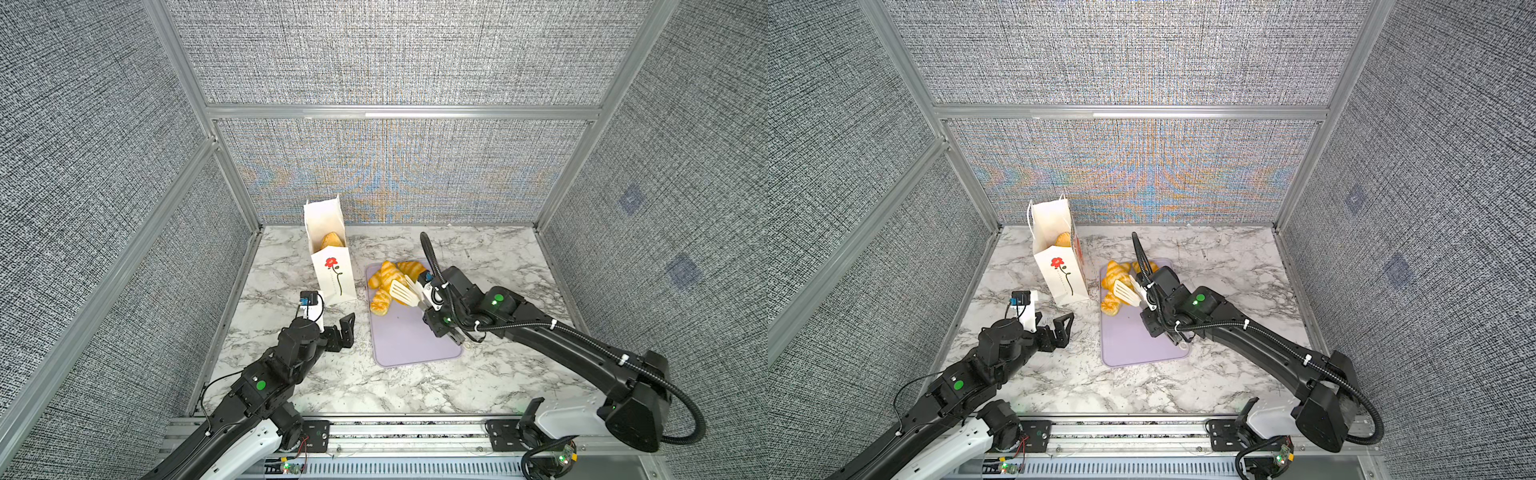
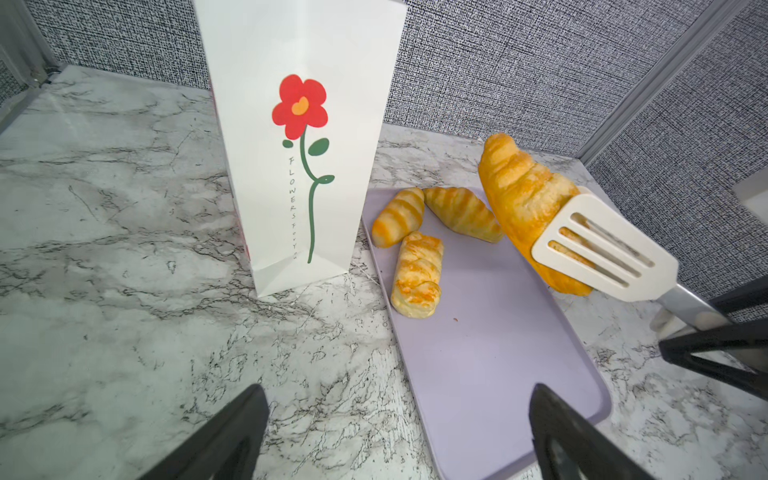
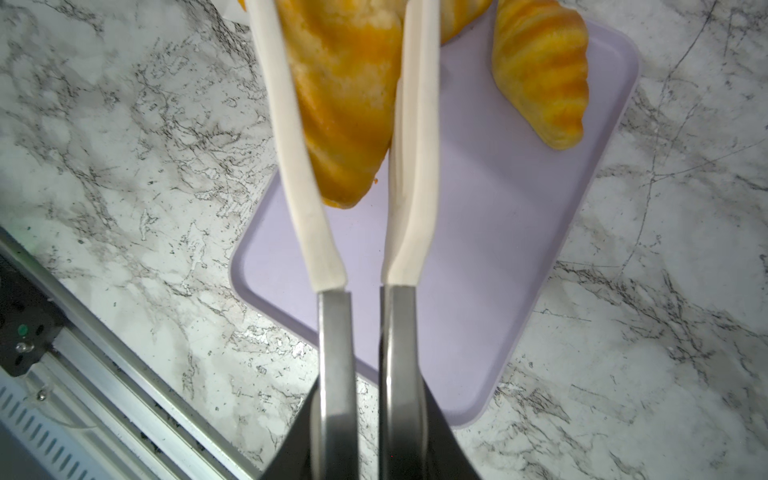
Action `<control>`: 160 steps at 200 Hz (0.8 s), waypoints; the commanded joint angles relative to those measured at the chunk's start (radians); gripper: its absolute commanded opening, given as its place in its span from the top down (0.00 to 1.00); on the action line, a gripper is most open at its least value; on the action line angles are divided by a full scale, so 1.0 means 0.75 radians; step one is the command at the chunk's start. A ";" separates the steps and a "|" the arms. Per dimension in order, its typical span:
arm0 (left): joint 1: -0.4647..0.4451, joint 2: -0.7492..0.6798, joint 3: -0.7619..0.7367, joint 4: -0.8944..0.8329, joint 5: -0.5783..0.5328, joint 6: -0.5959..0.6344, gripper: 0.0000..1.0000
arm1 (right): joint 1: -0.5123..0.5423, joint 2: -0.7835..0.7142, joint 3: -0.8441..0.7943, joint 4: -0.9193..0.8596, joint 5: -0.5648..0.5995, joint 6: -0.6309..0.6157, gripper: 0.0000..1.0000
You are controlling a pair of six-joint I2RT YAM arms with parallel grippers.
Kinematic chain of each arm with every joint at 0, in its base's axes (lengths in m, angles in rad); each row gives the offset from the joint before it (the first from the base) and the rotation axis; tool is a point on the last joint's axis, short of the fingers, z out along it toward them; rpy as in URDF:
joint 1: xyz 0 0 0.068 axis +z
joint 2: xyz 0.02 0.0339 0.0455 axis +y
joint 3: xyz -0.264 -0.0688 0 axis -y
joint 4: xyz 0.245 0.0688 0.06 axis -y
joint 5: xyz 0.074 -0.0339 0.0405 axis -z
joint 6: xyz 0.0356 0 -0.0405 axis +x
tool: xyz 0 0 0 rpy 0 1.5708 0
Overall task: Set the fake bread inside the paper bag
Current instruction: 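Lift the croissant in the tongs and carry it over the paper bag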
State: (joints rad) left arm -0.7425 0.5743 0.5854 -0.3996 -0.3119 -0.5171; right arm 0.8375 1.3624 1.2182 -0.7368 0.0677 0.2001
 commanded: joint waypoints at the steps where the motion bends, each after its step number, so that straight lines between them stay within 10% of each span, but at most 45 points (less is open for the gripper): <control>1: 0.004 0.001 0.013 -0.031 -0.068 -0.024 0.01 | 0.008 0.012 0.043 0.026 -0.055 0.001 0.73; 160: 0.025 -0.065 0.031 -0.123 -0.163 -0.059 0.00 | 0.183 0.272 0.494 0.108 -0.137 -0.072 0.74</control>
State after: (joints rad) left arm -0.7280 0.5327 0.6003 -0.4599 -0.4141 -0.5579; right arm 0.9588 1.5566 1.5627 -0.7090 -0.0154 0.1577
